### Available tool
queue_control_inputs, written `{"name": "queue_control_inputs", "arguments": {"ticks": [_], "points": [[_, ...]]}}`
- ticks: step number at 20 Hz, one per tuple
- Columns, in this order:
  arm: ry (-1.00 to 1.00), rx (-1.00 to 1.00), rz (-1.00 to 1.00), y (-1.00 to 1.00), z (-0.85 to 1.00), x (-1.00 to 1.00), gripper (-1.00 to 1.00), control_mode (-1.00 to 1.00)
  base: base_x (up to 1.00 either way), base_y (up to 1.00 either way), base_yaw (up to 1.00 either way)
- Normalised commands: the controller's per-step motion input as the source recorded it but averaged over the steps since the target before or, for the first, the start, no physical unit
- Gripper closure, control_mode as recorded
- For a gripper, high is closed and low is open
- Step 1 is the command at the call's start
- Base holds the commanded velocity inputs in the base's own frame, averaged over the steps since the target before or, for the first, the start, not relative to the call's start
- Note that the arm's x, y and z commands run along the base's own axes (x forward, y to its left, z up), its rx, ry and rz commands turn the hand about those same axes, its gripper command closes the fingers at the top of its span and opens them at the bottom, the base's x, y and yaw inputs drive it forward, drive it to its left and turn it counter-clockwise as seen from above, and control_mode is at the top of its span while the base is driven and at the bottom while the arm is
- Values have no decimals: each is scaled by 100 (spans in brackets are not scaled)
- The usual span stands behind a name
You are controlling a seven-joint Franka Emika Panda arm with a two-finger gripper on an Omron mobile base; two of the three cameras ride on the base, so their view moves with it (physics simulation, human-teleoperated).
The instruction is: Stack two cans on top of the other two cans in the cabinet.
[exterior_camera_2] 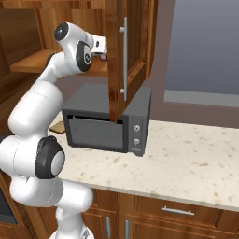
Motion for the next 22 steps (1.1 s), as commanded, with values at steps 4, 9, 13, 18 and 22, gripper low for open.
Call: {"name": "queue_control_inputs", "arguments": {"ticks": [4,9,13,18,22], "points": [[-3,0,-23,-20,31,-29,100,-100,0,0,0],[-7,0,-16,-20,24,-22,100,-100,0,0,0],[-12,0,-10,-9,19,-6,100,-100,0,0,0],[-12,0,-10,-10,13,-4,100,-100,0,0,0],[-2,0,-10,-9,15,-7,100,-100,0,0,0]]}}
